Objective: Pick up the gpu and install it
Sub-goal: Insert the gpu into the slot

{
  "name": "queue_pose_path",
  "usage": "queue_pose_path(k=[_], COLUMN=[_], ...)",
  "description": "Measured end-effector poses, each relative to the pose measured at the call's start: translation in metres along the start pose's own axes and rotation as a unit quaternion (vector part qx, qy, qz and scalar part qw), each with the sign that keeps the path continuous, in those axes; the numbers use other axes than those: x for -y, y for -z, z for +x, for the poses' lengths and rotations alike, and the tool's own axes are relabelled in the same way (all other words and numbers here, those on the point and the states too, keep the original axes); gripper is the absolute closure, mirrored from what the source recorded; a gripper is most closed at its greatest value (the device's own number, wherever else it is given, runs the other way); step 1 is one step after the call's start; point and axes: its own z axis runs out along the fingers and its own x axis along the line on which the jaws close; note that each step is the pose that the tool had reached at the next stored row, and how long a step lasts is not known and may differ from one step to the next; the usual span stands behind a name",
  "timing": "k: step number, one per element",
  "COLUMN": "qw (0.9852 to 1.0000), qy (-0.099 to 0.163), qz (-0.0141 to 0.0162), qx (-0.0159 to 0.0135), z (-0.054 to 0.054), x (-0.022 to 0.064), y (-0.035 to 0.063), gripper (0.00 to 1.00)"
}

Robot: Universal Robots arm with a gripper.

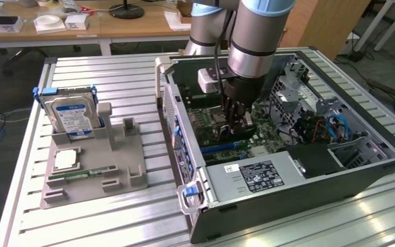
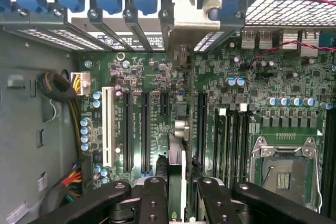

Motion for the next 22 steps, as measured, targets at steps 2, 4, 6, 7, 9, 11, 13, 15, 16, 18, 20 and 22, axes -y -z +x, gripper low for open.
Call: queue_pose_path(k=[2, 4, 6, 7, 9, 11, 13, 15, 16, 18, 20, 22], qw=[1.0, 1.0, 1.0, 1.0, 1.0, 1.0, 1.0, 1.0, 1.0, 1.0, 1.0, 1.0], qy=[0.0, 0.0, 0.0, 0.0, 0.0, 0.0, 0.0, 0.0, 0.0, 0.0, 0.0, 0.0], qz=[0.0, 0.0, 0.0, 0.0, 0.0, 0.0, 0.0, 0.0, 0.0, -0.0001, 0.0, 0.0], qx=[0.0, 0.0001, 0.0001, 0.0001, 0.0002, 0.0003, 0.0005, 0.0005, 0.0006, 0.0009, 0.0009, 0.001], z=[0.0, 0.0, 0.0, 0.0, 0.0, 0.0, 0.0, 0.0, 0.0, 0.0, 0.0, 0.0], x=[-0.0015, -0.0029, -0.0039, -0.0043, -0.0044, -0.0045, -0.0046, -0.005, -0.0052, -0.0057, -0.0058, -0.0058], y=[-0.0011, -0.0021, -0.0031, -0.0036, -0.0051, -0.0072, -0.009, -0.0104, -0.011, -0.0121, -0.0122, -0.0122], gripper=[0.74, 0.74, 0.74, 0.74, 0.74, 0.74, 0.74, 0.74, 0.74, 0.74, 0.74, 0.74])
